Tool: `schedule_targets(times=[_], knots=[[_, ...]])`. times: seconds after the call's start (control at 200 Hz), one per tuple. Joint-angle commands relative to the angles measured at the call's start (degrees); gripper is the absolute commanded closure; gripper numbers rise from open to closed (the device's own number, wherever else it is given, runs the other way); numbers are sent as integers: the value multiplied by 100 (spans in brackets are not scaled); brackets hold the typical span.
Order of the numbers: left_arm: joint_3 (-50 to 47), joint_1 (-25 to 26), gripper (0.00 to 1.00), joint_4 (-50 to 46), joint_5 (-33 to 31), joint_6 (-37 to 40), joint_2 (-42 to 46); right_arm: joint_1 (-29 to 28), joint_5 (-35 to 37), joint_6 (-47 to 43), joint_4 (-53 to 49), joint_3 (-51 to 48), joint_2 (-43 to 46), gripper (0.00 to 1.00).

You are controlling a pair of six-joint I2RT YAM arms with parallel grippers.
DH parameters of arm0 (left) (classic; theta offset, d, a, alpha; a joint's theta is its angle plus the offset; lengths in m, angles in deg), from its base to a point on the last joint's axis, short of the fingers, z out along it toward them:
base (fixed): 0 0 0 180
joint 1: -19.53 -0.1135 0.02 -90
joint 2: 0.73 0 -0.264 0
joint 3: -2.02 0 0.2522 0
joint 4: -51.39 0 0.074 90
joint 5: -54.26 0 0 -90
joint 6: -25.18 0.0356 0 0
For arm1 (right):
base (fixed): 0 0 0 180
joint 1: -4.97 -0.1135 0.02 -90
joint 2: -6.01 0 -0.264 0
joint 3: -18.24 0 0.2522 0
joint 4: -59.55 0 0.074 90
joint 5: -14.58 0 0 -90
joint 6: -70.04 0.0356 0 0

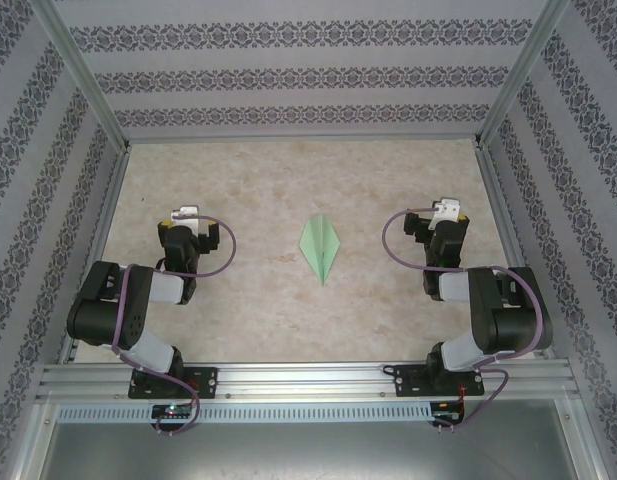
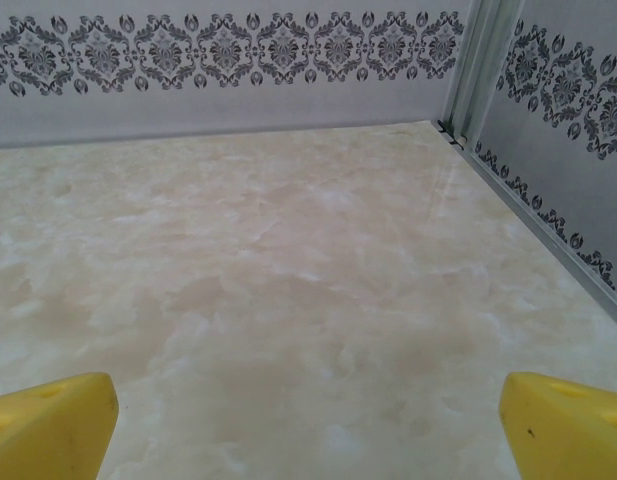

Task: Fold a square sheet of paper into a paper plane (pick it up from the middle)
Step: Reset both arms

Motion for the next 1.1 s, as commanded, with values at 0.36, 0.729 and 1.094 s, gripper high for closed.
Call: schedule_targets(times=[0.36,0.729,1.094], knots=[[160,-42,0,82,863,163,41,-6,-50,76,43,78,79,2],[190,-103,0,-8,1073,192,52,1,-47,76,43,79,79,2],[205,-112,0,-24,1099,188,44,-4,-47,73,43,80,79,2]])
